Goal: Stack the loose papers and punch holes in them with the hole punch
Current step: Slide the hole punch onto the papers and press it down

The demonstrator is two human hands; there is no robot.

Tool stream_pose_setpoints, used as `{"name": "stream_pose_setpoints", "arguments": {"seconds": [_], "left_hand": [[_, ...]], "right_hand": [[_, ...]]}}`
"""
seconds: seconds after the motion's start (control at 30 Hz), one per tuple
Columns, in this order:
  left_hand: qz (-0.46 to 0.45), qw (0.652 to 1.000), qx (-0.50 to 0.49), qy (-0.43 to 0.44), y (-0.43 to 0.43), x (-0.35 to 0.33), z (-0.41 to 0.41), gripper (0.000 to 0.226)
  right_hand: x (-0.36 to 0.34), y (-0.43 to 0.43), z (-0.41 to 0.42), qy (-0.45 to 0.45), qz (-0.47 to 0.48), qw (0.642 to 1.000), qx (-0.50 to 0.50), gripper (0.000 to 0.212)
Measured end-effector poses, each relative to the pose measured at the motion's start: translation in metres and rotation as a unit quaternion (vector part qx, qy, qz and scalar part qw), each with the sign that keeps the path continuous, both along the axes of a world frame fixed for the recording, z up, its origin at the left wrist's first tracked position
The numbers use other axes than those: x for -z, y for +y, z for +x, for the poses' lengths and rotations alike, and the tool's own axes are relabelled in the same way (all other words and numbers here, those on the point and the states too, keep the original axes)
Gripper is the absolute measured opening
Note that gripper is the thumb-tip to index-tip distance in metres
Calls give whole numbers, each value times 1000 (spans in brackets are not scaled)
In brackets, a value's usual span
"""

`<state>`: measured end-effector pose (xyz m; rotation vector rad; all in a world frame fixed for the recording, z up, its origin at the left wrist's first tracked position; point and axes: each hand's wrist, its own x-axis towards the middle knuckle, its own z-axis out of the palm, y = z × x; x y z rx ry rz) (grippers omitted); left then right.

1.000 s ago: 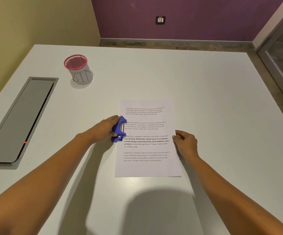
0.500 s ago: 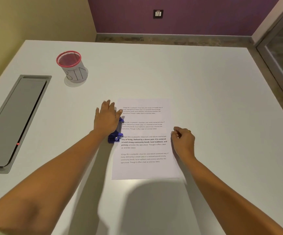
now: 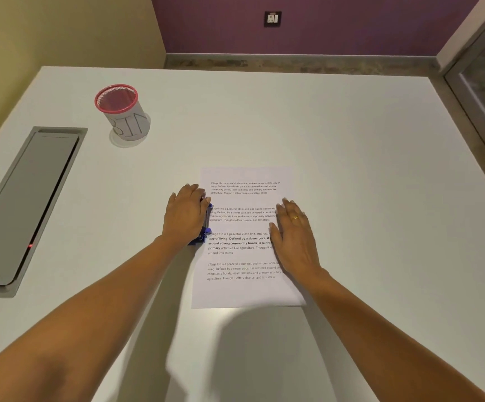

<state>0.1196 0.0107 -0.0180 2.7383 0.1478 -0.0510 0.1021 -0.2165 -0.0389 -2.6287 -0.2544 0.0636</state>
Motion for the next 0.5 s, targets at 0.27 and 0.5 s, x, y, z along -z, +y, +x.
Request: {"name": "stream_pose_setpoints", "arguments": {"seconds": [0.27, 0.5], "left_hand": [[-2, 999, 3, 40, -2, 6, 1, 40], [5, 999, 4, 34, -2, 9, 0, 41]], "right_hand": [[14, 23, 10, 20, -51, 997, -58, 60], [26, 31, 12, 27, -76, 995, -58, 64]]}}
